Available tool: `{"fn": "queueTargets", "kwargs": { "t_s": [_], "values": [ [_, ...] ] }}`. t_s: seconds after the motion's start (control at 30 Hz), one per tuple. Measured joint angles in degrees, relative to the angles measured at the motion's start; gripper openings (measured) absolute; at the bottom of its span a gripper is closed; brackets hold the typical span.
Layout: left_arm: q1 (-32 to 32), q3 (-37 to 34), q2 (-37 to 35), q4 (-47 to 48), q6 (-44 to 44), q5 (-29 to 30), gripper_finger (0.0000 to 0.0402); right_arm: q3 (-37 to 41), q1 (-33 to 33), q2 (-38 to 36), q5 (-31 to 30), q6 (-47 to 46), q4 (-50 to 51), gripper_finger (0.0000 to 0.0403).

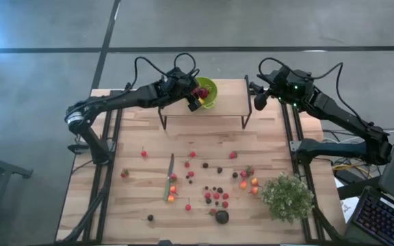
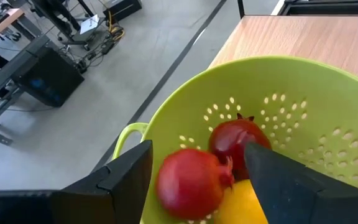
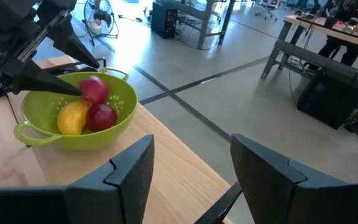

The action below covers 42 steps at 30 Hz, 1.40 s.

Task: Pick & Place Fruit
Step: Put the pomegranate into the green colander on the shelf, then put the red cherry into the green colander on the shelf

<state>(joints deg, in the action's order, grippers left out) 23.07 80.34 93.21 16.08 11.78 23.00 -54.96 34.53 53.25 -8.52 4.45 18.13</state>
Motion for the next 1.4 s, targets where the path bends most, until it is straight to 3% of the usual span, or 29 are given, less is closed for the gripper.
{"fn": "queueTargets", "kwargs": {
  "t_s": [0.2, 0.6, 0.9, 1.27, 1.4],
  "values": [
    [-0.08, 1.41, -1.13, 3.45, 0.38, -0.01, 0.0262, 0.0, -0.02, 0.0, -0.02, 0.02, 0.0, 0.0222],
    [-4.26, 8.93, -6.19, 26.21, -0.9, -0.07, 0.0263, 0.0, -0.02, 0.02, -0.03, 0.22, 0.02, 0.0257],
    [-9.67, 7.48, -11.85, 40.52, -8.6, -1.09, 0.0263, 0.0, -0.02, 0.04, 0.01, 0.31, 0.07, 0.0289],
    [-16.81, 7.22, -13.71, 59.64, -19.78, -1.42, 0.0263, 0.0, 0.02, 0.11, 0.0, 0.61, 0.09, 0.033],
    [-19.25, 3.7, -14.68, 61.48, -22.28, -2.95, 0.0263, 0.03, -0.02, 0.11, 0.0, 0.53, 0.13, 0.0345]
  ]
}}
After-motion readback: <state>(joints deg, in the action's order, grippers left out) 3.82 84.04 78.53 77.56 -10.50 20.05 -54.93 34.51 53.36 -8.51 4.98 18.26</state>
